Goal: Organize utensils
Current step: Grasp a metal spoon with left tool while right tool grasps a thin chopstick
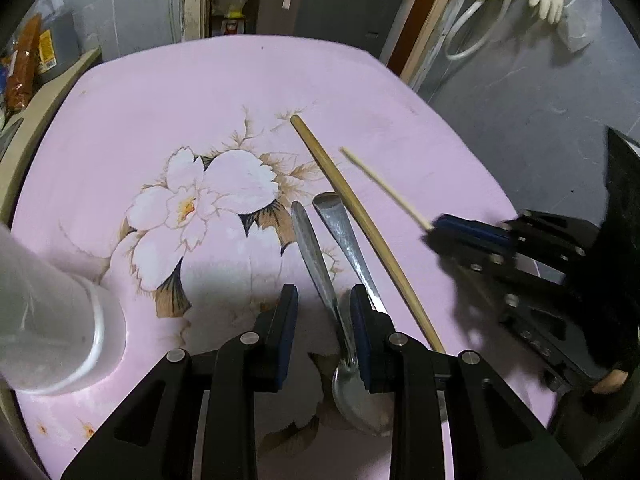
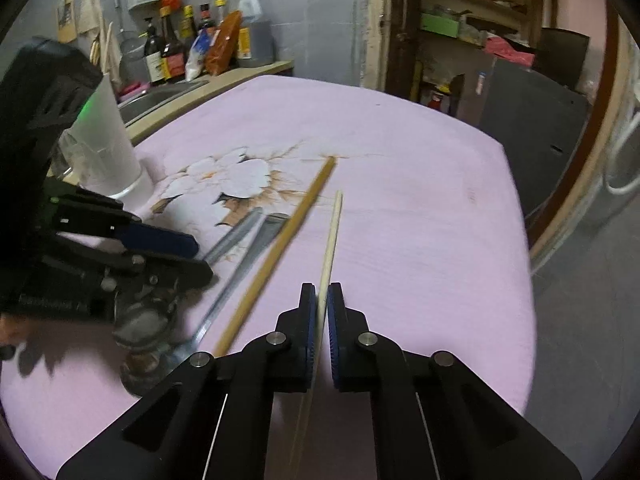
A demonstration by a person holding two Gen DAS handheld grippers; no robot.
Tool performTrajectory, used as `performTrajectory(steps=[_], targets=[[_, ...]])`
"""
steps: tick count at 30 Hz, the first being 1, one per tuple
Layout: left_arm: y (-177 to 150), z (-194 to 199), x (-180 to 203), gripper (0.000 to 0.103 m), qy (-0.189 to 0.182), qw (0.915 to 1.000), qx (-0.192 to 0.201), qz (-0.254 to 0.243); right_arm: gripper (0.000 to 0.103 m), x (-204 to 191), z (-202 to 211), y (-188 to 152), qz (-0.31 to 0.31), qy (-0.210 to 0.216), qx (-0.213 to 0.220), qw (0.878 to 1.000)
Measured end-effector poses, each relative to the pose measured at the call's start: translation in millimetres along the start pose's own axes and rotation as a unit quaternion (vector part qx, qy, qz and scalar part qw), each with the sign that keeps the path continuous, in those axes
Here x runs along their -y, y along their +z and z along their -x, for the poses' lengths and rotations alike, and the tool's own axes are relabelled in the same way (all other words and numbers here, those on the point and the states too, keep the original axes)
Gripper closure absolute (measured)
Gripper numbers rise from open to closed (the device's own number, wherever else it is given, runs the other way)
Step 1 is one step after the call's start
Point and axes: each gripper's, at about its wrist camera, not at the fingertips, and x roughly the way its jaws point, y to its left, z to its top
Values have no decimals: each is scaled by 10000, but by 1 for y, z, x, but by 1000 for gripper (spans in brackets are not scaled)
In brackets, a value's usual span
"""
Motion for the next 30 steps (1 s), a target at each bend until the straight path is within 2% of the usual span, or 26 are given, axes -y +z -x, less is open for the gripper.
performTrajectory(steps=[5, 8, 11, 13, 15, 16, 18, 21, 24, 26, 30], targets=[[10, -7, 9, 82, 127, 9998, -135, -112, 99, 12, 6, -3, -221, -1, 10, 9998], [13, -9, 11, 82, 176, 9993, -246, -224, 91, 12, -2, 2, -291, 63, -182, 9994], [15, -11, 9, 82, 97, 9994, -277, -183, 88, 8, -9, 8, -222, -28, -257, 9994], [15, -10, 7, 82, 49, 9995, -258, -188, 82, 9, -14, 13, -268, 17, -342, 9991], [14, -11, 5, 85, 70, 9995, -226, -203, 78, 14, -21, 20, -400, 110, -413, 9983], [14, -11, 4, 91, 120, 9995, -207, -198, 77, 16, -24, 22, -471, 154, -440, 9978], [15, -12, 3, 95, 121, 9996, -180, -157, 77, 19, -29, 28, -612, 230, -468, 9968], [15, -12, -1, 98, 8, 9999, -164, 28, 79, 19, -36, 35, -731, 194, -539, 9957], [13, -9, -3, 99, -9, 9998, -133, 121, 92, 8, -39, 40, -630, 24, -678, 9957], [8, -5, -3, 99, 17, 9999, -30, 170, 97, 6, -37, 41, -710, -34, -649, 9954], [-13, 9, -5, 100, -111, 9989, 347, 301, 100, 14, -23, 28, -1310, 413, -229, 9903]])
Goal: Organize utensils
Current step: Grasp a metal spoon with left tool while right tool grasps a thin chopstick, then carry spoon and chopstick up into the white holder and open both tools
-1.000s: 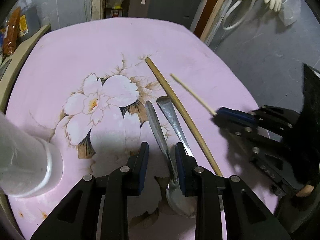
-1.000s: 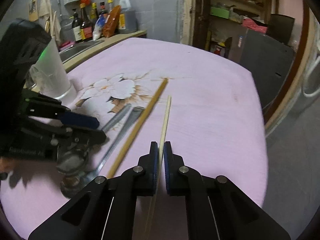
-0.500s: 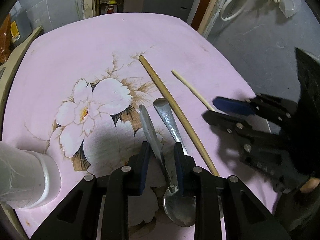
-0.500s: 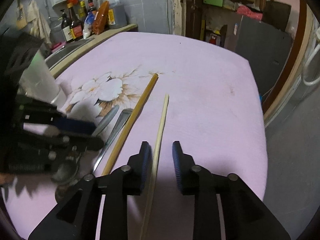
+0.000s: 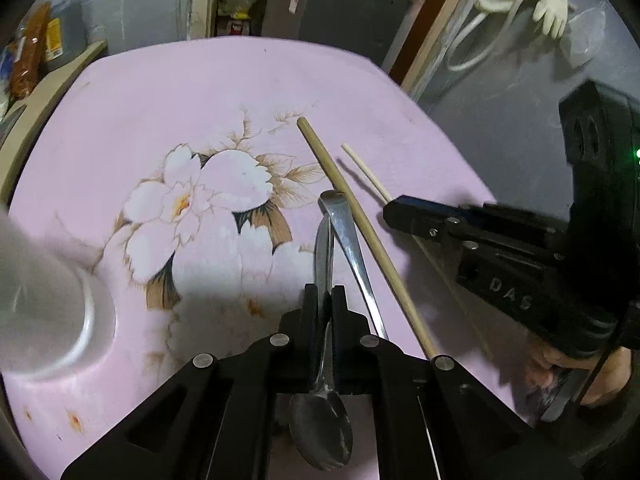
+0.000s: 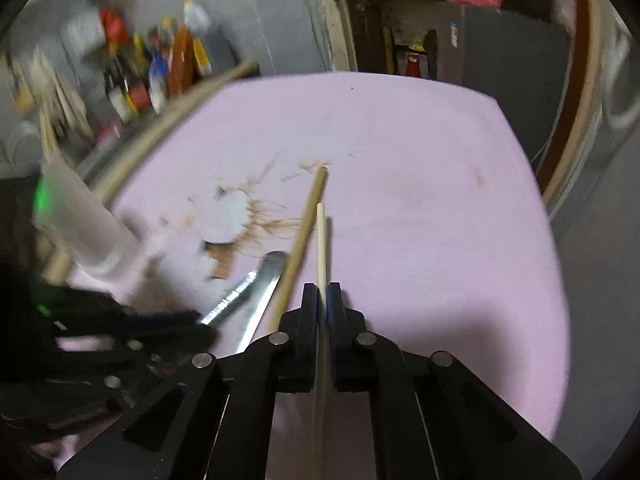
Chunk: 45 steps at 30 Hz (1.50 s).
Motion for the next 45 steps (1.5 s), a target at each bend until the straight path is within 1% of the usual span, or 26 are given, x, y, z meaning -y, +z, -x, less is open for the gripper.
performTrajectory(steps=[2, 4, 6, 8, 11, 12, 14, 16, 18, 20, 23, 25, 28, 30, 33, 36, 41, 43, 45], targets=[[-11, 7, -2, 100, -72, 9997, 199, 74, 100, -3, 12, -11, -36, 66, 380, 9992], [-20, 15, -3, 103, -111, 9991, 379, 131, 100, -9, 26, -25, -41, 191, 775, 9968], [-29, 28, -3, 103, -136, 9975, 675, 142, 100, -16, 39, -35, 57, 71, 1106, 9938], [-37, 40, -2, 103, -90, 9954, 952, 97, 100, -22, 52, -42, 135, 46, 1468, 9891], [-47, 53, 1, 103, -39, 9915, 1300, 56, 100, -32, 73, -51, 176, 83, 2056, 9784], [-51, 58, 1, 103, 9, 9895, 1441, 74, 100, -36, 76, -51, 182, 97, 2167, 9760], [-59, 67, 3, 103, 47, 9841, 1772, 84, 100, -42, 85, -58, 212, 179, 2495, 9680], [-66, 82, 5, 103, 57, 9742, 2255, 22, 100, -46, 92, -62, 243, 369, 2753, 9603], [-69, 92, 10, 103, 43, 9684, 2492, -85, 100, -53, 99, -63, 320, 482, 3013, 9518], [-72, 99, 12, 103, 60, 9614, 2751, -61, 100, -62, 107, -64, 431, 577, 3326, 9403], [-75, 111, 13, 103, 107, 9489, 3154, -7, 100, -73, 119, -63, 539, 615, 3677, 9263], [-73, 124, 11, 103, 134, 9387, 3445, 29, 100, -78, 123, -58, 523, 673, 3831, 9198], [-74, 146, 4, 103, 163, 9266, 3756, 23, 100, -86, 127, -47, 462, 801, 4048, 9097], [-67, 157, -3, 103, 186, 9225, 3856, 16, 100, -92, 129, -38, 427, 930, 4148, 9041], [-62, 175, -16, 103, 130, 9196, 3926, 72, 100, -105, 131, -23, 471, 1276, 4291, 8930], [-54, 193, -36, 103, 133, 9140, 4049, 229, 100, -127, 132, -1, 673, 1575, 4389, 8821], [-50, 228, -75, 103, 371, 8953, 4405, 544, 100, -160, 126, 30, 824, 1976, 4496, 8672], [-48, 240, -91, 103, 487, 8892, 4501, 657, 100, -171, 121, 41, 800, 2112, 4569, 8604], [-46, 245, -105, 103, 544, 8851, 4564, 735, 100, -178, 115, 51, 748, 2210, 4636, 8548]])
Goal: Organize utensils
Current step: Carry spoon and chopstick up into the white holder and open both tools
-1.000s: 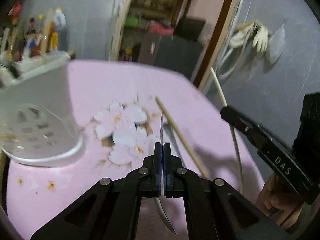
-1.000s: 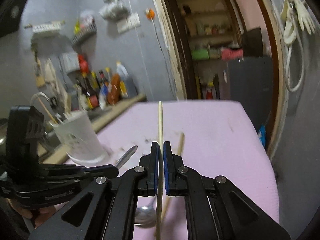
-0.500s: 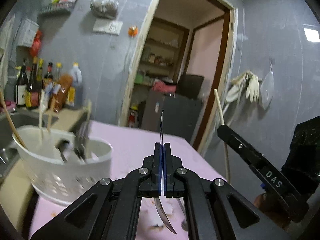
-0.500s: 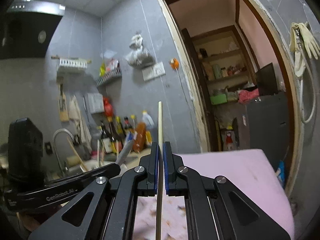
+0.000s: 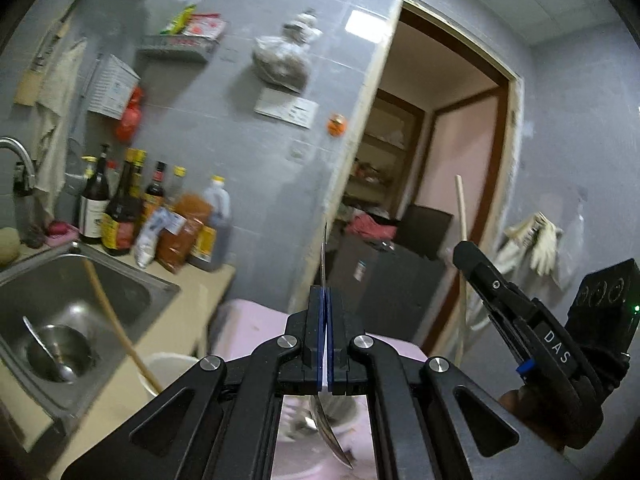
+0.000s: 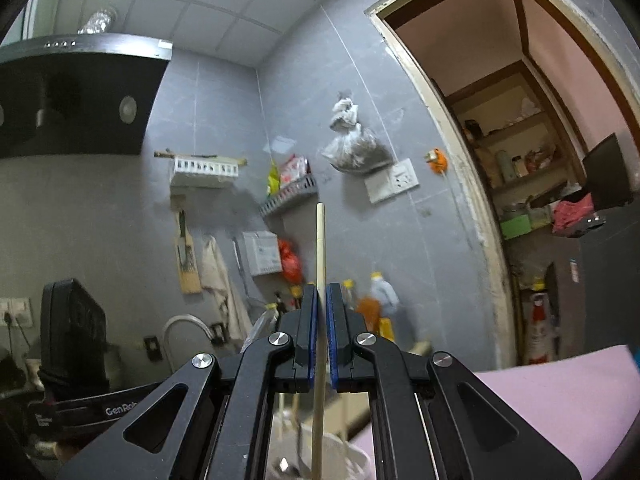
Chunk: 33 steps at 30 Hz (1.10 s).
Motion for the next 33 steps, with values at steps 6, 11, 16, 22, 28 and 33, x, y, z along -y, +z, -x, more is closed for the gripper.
performTrajectory(steps=[6, 11, 16, 22, 28, 33], targets=[[2, -14, -42, 103, 353, 9992, 55, 192, 100, -3, -34, -15, 175, -370, 181, 9990], [-8, -28, -69, 103, 283, 9982, 71, 521, 100, 1, -49, -35, 235, -595, 62, 9979], [-18, -38, -87, 103, 429, 9966, 90, 700, 100, 9, -58, -53, 178, -659, -156, 9975], [-32, -40, -80, 103, 677, 9966, 103, 462, 100, 12, -61, -67, 128, -652, -342, 9972], [-45, -38, -64, 103, 823, 9964, -50, 208, 100, 13, -55, -72, 118, -638, -598, 9961], [-54, -40, -57, 102, 863, 9958, -279, 95, 100, 12, -49, -73, 97, -645, -706, 9954]])
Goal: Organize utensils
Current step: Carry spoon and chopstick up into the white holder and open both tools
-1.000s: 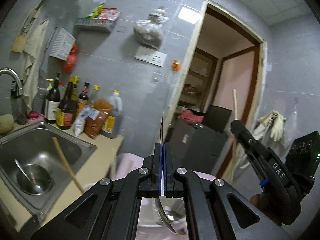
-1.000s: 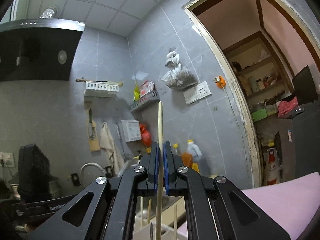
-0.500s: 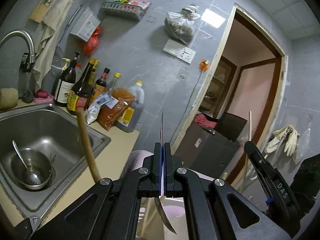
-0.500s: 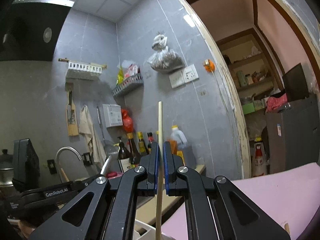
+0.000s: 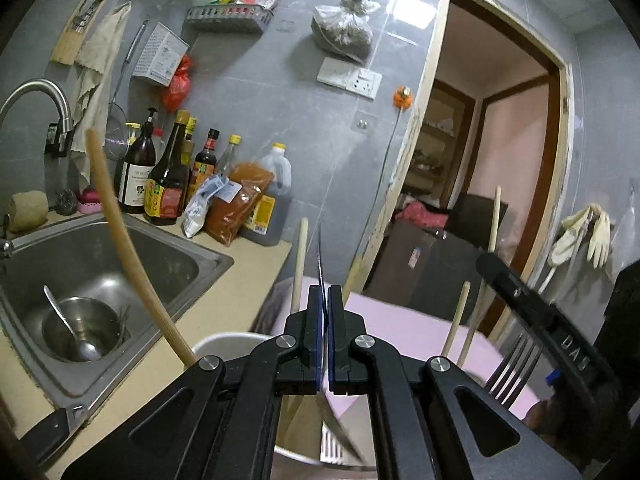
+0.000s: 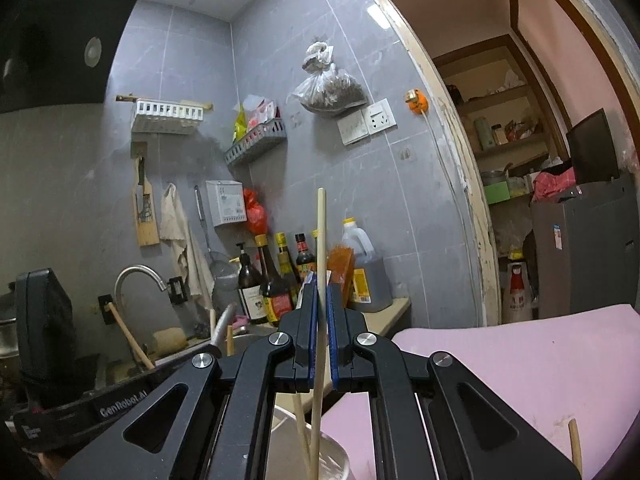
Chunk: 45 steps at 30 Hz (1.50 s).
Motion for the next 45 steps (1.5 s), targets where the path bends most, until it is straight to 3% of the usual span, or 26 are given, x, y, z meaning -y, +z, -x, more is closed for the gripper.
performTrajectory(steps=[21, 27, 31, 33, 35, 37, 41, 43, 45], targets=[[-1, 9, -4, 101, 26, 9998, -152, 126, 99, 0, 14, -8, 285, -65, -418, 9987], [4, 20, 8, 99, -28, 9999, -116, -7, 94, 1, 21, -3, 294, -129, -439, 9985], [10, 27, 15, 79, -104, 9999, -36, 28, 80, 2, 31, 4, 316, -164, -381, 9986], [12, 31, 21, 77, -162, 9999, -12, 4, 80, 3, 36, 8, 361, -270, -385, 9982], [14, 34, 29, 67, -192, 9998, -10, -68, 76, 6, 43, 14, 382, -452, -422, 9974], [15, 38, 38, 57, -266, 9996, 28, -108, 58, 11, 52, 20, 350, -547, -415, 9970], [16, 44, 53, 48, -367, 9991, 69, -180, 48, 21, 78, 31, 414, -807, -363, 9952], [15, 48, 63, 40, -410, 9988, 100, -229, 30, 26, 89, 36, 410, -863, -349, 9948], [14, 51, 71, 32, -457, 9984, 110, -298, 23, 31, 103, 41, 411, -962, -299, 9941]])
